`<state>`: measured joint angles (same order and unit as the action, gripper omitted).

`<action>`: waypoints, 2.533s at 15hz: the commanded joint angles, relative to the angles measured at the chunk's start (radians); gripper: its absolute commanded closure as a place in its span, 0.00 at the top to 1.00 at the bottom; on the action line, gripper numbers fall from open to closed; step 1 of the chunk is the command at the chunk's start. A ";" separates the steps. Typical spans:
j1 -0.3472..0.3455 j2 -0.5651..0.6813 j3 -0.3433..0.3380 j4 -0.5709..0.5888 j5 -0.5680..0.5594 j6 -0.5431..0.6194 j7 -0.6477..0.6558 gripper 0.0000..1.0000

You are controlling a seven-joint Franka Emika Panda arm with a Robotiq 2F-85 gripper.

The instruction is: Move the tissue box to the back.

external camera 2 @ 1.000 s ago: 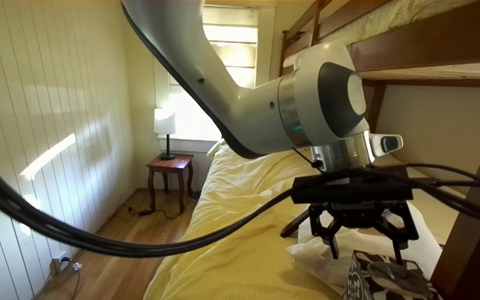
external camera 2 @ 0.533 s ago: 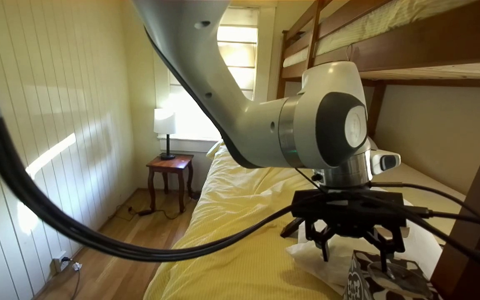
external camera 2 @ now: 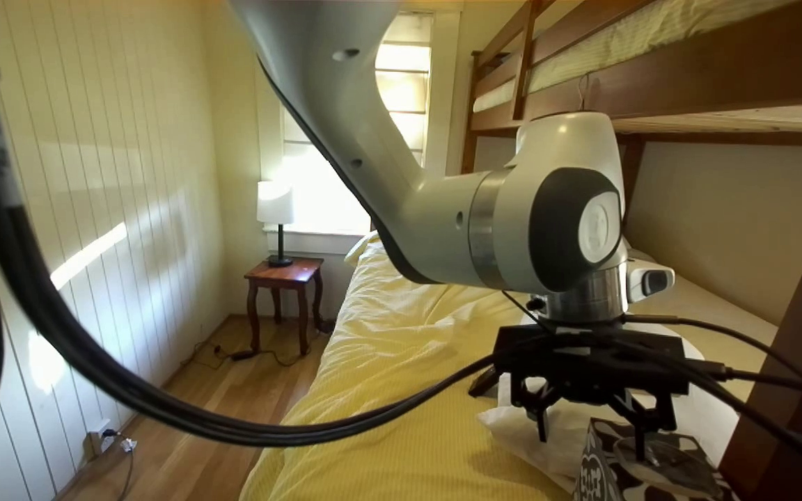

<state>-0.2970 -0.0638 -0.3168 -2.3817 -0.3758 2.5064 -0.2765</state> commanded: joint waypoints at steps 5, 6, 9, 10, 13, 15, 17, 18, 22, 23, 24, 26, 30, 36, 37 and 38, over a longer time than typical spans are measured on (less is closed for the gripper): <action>-0.009 0.012 -0.006 -0.005 0.012 0.034 -0.051 1.00; -0.008 0.017 -0.007 -0.004 0.018 0.037 -0.056 1.00; -0.008 0.040 -0.011 0.001 0.046 0.043 -0.086 1.00; -0.007 0.051 -0.011 0.003 0.061 0.045 -0.100 0.99; -0.008 0.081 -0.009 0.010 0.112 0.047 -0.140 0.75; -0.008 0.094 -0.006 0.012 0.139 0.049 -0.160 0.66; -0.010 0.106 -0.004 0.016 0.155 0.052 -0.172 0.51; -0.011 0.104 -0.004 0.016 0.154 0.049 -0.171 0.44; -0.011 0.083 -0.007 0.023 0.101 0.022 -0.126 0.16; -0.008 0.065 -0.005 0.024 0.084 0.005 -0.112 0.10; -0.006 0.050 -0.003 0.026 0.076 -0.007 -0.109 0.01; 0.002 0.013 0.004 0.021 0.068 -0.015 -0.116 0.00; 0.038 -0.079 0.046 0.031 0.055 0.001 -0.206 0.01; 0.129 -0.115 0.108 0.098 0.096 -0.015 -0.255 0.01; 0.147 -0.119 0.117 0.113 0.101 -0.019 -0.254 0.06; 0.149 -0.119 0.120 0.111 0.101 -0.019 -0.249 0.06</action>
<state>-0.1510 -0.1818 -0.1952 -2.2721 -0.2731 2.4897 -0.5269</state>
